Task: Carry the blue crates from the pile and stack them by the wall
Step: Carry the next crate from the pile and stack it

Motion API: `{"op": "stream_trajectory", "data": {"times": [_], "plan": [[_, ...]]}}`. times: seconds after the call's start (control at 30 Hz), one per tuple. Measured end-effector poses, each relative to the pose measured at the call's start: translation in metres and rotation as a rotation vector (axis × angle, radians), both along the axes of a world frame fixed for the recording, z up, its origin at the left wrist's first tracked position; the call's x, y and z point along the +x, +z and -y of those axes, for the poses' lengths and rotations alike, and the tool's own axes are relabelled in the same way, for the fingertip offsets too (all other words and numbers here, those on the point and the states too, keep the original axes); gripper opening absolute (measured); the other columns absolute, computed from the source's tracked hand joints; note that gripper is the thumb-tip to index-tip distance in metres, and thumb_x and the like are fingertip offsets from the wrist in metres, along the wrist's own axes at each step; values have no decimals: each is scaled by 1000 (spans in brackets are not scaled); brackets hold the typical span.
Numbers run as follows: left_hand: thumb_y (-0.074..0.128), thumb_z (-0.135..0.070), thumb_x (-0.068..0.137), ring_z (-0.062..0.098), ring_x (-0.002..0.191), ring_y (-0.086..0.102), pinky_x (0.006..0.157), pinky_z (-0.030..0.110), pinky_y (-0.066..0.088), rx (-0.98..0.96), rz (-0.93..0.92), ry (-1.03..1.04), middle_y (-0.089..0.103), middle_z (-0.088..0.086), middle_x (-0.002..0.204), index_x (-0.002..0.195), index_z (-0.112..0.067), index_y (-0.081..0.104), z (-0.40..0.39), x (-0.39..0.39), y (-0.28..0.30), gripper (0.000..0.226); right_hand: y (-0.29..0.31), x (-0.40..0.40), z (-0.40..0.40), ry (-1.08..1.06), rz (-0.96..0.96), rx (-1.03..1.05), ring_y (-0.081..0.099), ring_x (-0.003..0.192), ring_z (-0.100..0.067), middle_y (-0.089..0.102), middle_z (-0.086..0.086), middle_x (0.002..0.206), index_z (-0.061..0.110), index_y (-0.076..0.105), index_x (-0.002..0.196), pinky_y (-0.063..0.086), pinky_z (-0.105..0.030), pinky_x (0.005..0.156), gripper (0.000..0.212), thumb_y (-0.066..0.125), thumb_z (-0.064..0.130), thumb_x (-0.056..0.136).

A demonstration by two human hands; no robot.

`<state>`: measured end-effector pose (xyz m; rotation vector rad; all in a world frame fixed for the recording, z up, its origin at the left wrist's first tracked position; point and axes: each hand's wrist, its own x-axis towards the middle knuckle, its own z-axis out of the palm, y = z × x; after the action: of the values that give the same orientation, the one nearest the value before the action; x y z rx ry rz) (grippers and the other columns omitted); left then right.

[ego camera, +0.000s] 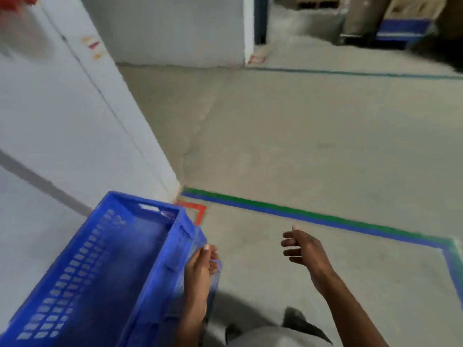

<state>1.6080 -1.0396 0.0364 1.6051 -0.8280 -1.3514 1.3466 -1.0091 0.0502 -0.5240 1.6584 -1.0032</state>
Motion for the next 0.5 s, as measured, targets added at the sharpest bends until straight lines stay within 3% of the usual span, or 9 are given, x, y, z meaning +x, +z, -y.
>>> {"op": "stream_trajectory", "data": {"times": [0.07, 0.2, 0.5], "plan": [[47, -13, 105, 4, 49, 57, 49, 16, 44, 28, 17, -234, 64, 8, 71, 90, -4, 67, -2, -49, -3, 27, -7, -47, -49, -203, 8, 15, 71, 76, -25, 77, -10, 92, 13, 76, 100, 52, -37, 75, 41, 49, 43, 104], [48, -23, 106, 20, 62, 57, 61, 29, 47, 40, 74, -612, 67, 7, 78, 99, -6, 70, -24, -160, -2, 29, -13, -134, -157, -555, 29, 60, 67, 71, -24, 75, -12, 89, 9, 75, 101, 48, -32, 70, 44, 48, 43, 104], [48, -30, 106, 23, 70, 58, 70, 35, 47, 82, 75, -1102, 66, 12, 88, 105, -7, 70, -145, -454, -24, 32, -22, -313, -399, -1033, 60, 127, 63, 66, -20, 75, -7, 86, 8, 74, 102, 46, -32, 68, 42, 52, 44, 102]]}}
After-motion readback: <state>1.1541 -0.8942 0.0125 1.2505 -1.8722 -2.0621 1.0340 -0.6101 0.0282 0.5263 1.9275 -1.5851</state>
